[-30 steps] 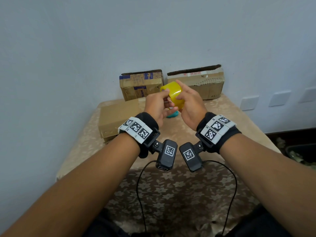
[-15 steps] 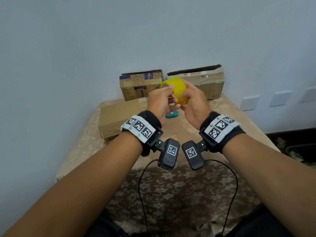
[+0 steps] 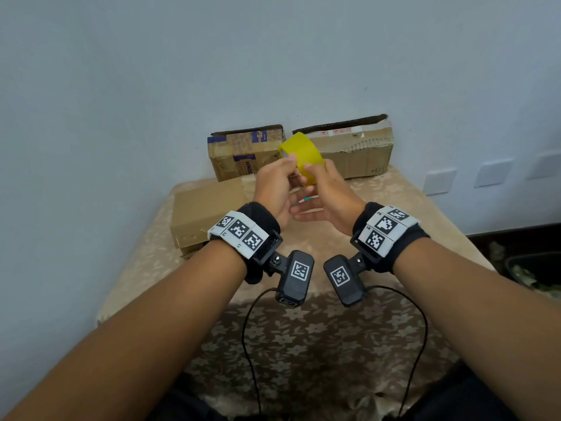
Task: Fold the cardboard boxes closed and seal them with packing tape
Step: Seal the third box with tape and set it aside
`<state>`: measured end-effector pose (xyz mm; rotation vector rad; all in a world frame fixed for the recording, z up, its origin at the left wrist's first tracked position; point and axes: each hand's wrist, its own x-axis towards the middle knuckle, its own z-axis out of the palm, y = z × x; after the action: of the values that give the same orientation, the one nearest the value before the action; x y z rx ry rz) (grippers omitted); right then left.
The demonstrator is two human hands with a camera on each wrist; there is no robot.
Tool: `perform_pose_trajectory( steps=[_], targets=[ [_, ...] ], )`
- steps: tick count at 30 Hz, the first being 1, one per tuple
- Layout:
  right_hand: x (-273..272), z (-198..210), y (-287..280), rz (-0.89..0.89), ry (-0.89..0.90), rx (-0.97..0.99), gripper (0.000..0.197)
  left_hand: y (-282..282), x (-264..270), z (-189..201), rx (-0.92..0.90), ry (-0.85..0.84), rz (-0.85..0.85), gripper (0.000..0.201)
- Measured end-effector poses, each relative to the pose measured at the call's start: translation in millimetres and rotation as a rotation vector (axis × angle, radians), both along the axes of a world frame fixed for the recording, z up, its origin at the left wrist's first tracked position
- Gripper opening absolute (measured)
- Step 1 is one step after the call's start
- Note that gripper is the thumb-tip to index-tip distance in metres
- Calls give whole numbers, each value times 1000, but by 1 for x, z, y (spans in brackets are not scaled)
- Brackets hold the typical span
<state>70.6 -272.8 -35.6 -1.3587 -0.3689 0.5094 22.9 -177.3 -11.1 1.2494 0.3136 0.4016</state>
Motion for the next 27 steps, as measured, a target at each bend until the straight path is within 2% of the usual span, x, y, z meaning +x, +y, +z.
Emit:
perform_pose_trajectory(
  steps=[10,14,18,24,27],
  targets=[
    [1,-7,3,-11,-192,-61,5,4,-5,3,-19,-17,15,28],
    [3,-6,5,-36,-140,-40,4,4,-5,7,-11,-29,12,25],
    [2,-5,8,-29,-63,24,22,6,-5,7,28,-24,7,29],
    [1,-6,9,-68,-71,133,34,8,-4,7,44,-17,10,35],
    [1,-6,7,-38,-76,167,33,9,-3,5,36,-12,20,36]
  ],
)
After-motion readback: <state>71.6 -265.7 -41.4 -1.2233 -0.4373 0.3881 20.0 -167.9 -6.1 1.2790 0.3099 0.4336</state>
